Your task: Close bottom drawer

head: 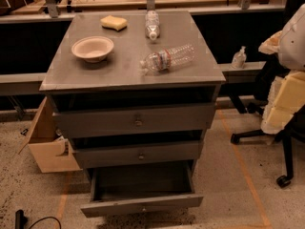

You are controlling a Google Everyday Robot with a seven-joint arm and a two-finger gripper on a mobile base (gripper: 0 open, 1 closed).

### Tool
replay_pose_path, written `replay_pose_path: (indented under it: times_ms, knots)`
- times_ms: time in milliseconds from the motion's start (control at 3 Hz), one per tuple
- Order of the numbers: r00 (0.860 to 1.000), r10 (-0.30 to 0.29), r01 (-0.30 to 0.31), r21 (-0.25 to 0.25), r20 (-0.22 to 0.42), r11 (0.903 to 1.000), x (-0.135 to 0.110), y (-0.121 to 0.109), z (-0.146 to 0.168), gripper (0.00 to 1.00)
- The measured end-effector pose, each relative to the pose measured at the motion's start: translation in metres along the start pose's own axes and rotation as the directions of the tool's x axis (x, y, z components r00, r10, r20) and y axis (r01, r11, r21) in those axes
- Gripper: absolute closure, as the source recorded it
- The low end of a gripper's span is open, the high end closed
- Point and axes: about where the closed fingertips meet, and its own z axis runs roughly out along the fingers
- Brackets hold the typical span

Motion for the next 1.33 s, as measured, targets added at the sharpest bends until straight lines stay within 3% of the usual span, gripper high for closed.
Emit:
replay_pose_path:
  times_ms: [333, 667, 1000, 1333]
  knots:
    - [1.0, 0.0, 0.0, 0.0, 0.0, 1.0, 0.0, 0.0, 0.0, 0.0]
    - [0.999, 0.0, 0.0, 0.009, 0.032, 1.0, -0.001, -0.005, 0.019, 0.15]
    - [0.997, 0.015, -0.013, -0.026, 0.082, 0.9996, 0.005, -0.011, 0.093, 0.37]
    - [0.992, 0.025, -0.017, -0.066, 0.124, 0.9977, 0.008, -0.014, 0.195, 0.62]
